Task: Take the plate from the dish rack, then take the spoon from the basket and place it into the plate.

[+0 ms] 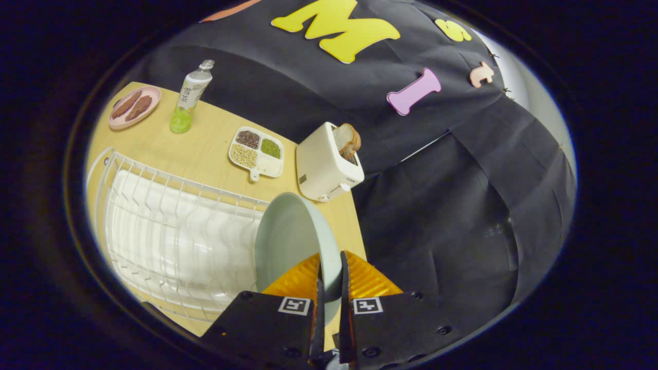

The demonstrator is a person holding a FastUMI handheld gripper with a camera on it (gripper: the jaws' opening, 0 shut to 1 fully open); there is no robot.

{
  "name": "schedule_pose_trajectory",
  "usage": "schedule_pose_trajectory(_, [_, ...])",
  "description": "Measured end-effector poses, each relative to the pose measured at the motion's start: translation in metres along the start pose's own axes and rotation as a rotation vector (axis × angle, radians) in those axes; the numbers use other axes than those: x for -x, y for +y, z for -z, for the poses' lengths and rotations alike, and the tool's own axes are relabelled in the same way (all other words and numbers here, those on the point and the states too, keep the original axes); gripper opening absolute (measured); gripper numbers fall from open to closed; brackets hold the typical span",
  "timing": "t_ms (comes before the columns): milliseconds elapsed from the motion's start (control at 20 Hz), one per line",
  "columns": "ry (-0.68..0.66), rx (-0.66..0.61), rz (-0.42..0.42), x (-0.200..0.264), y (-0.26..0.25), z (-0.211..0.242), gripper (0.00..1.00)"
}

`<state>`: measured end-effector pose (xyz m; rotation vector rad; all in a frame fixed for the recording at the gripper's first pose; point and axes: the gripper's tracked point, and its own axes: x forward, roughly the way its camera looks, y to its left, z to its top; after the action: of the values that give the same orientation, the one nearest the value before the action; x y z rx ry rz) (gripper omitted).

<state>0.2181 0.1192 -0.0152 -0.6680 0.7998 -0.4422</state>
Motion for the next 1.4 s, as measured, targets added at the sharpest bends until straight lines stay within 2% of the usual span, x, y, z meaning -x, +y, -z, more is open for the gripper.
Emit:
schedule_pose_trajectory(150, [-0.033, -0.086, -0.043, 0.011, -0.014, 0.006, 0.17])
schedule_pose_trajectory(350, [-0.126, -0.194, -0.147, 0.015, -0.039, 0.018, 0.17])
schedule_pose_trajectory(500, [-0.196, -0.296, -0.276, 0.025, -0.056, 0.042, 0.16])
schedule_pose_trajectory(650, [-0.283, -0.392, -0.452, 0.054, -0.064, 0.077, 0.17])
schedule_pose_trajectory(800, [-0.341, -0.427, -0.61, 0.079, -0.056, 0.125, 0.17])
schedule_pose_trajectory(950, [-0.36, -0.466, -0.742, 0.09, -0.033, 0.169, 0.16])
schedule_pose_trajectory(1100, [-0.285, -0.475, -0.887, 0.087, 0.006, 0.213, 0.17])
schedule_pose_trajectory(1200, [-0.243, -0.463, -0.923, 0.078, 0.026, 0.234, 0.17])
schedule_pose_trajectory(1300, [-0.221, -0.429, -0.893, 0.061, 0.04, 0.246, 0.16])
schedule_pose_trajectory(1400, [-0.167, -0.411, -0.905, 0.047, 0.058, 0.259, 0.16])
